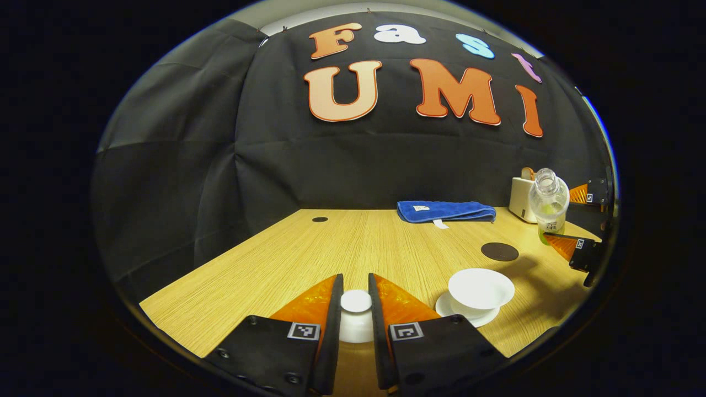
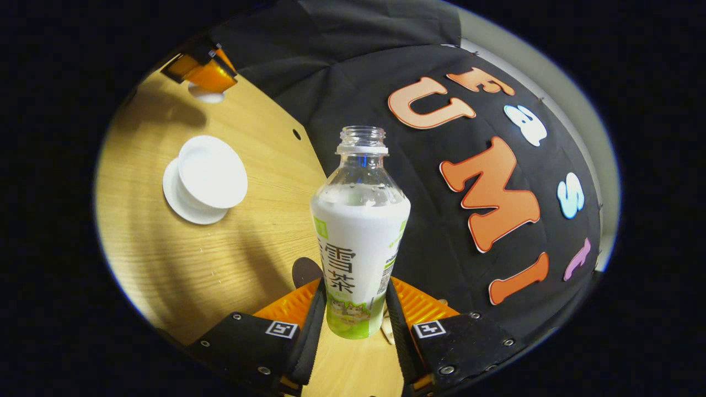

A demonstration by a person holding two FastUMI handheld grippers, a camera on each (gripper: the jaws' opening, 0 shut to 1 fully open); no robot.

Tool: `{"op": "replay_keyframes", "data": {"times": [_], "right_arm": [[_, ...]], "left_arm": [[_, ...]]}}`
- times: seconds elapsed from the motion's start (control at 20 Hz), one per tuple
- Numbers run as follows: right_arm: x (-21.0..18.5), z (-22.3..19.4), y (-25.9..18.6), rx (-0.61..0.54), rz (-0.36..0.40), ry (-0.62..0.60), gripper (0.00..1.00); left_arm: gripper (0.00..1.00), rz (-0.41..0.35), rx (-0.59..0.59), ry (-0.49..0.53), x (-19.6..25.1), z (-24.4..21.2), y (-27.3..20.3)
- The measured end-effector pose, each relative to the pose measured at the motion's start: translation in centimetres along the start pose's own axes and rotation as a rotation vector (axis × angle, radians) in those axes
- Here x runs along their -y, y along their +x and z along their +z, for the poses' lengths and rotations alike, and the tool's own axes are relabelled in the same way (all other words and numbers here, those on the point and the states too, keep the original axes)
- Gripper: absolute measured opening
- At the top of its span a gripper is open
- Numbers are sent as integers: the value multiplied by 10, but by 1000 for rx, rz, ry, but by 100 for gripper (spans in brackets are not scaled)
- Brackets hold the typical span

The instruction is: Open the teacup lid with one hand, grasp the water bottle and pour water into the teacup with the other hand; after pouring, place the water bottle on the coaster and then close the teacup lid.

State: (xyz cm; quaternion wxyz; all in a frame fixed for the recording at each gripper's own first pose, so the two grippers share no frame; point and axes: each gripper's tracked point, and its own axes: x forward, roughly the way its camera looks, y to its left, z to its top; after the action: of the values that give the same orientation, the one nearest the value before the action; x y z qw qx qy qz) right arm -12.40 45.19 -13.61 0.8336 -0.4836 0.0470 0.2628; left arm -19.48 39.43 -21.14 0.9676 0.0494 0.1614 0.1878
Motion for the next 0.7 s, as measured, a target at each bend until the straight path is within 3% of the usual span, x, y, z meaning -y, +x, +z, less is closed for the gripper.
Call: {"op": "replay_keyframes", "data": {"times": [0.7], "right_arm": [[2, 10, 12, 67, -118, -353, 61]], "left_arm": [[32, -2, -11, -15, -12, -7, -1]]}}
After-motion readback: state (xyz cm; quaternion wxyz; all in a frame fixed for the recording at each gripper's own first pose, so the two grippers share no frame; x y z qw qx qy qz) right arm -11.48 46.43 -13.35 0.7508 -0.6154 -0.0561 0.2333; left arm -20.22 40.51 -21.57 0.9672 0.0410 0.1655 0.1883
